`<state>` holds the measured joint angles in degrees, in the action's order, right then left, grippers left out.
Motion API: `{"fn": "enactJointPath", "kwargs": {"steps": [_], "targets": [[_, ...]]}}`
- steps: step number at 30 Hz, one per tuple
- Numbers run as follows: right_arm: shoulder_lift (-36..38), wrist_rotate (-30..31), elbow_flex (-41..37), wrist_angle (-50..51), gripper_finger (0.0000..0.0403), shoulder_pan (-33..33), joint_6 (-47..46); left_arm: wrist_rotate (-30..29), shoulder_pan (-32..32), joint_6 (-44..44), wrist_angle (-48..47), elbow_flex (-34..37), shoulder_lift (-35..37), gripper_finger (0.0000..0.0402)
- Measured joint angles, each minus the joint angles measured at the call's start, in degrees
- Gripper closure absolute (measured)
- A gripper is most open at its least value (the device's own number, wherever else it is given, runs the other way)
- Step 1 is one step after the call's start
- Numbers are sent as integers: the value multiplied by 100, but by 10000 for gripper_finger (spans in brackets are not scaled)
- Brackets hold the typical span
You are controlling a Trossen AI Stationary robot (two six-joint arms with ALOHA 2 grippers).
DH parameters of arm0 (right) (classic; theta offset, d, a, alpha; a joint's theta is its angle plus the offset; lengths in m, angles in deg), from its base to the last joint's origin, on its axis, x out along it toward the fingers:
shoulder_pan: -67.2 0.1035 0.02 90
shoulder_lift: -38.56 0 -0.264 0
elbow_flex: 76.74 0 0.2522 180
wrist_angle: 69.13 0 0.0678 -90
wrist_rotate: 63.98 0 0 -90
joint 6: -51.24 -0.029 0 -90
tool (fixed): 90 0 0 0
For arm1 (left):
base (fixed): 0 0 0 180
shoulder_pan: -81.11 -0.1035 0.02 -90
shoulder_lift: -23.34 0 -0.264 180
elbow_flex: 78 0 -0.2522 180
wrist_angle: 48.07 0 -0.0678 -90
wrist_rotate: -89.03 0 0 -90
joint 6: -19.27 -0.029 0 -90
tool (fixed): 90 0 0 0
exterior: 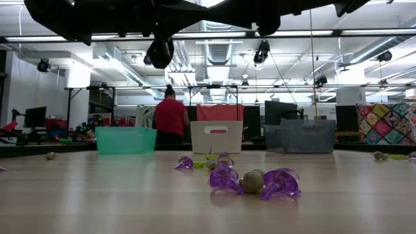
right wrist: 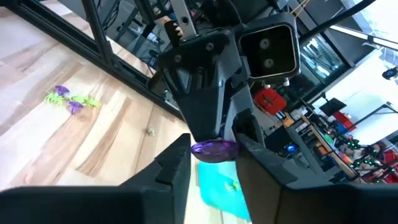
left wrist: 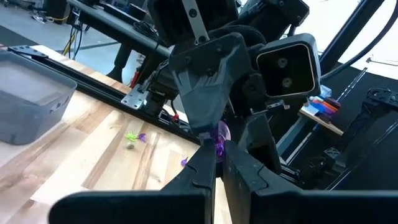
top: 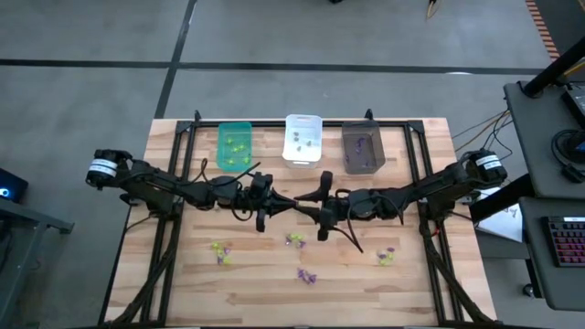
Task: Sort Halloween decoration
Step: Put the purple witch hat toy into the gray bin
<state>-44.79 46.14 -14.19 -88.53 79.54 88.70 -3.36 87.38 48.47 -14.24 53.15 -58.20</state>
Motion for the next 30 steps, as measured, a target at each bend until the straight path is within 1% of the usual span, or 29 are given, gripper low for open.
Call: {"fn": "enactJointPath", "kwargs": {"steps": [3,6,17,30], "targets": [[2,0,0,3,319,0,2,0,0,-20,-1,0,-1,401],[4,-12,0,4,335,2,2,0,0,-20,1,0,0,401],[9,-11,-2,1,340,2,-97,0,0,-61,1,0,0,398],[37,35,-2,-3,342,4,-237,95,-4,-125,-50,-2,0,320]]}}
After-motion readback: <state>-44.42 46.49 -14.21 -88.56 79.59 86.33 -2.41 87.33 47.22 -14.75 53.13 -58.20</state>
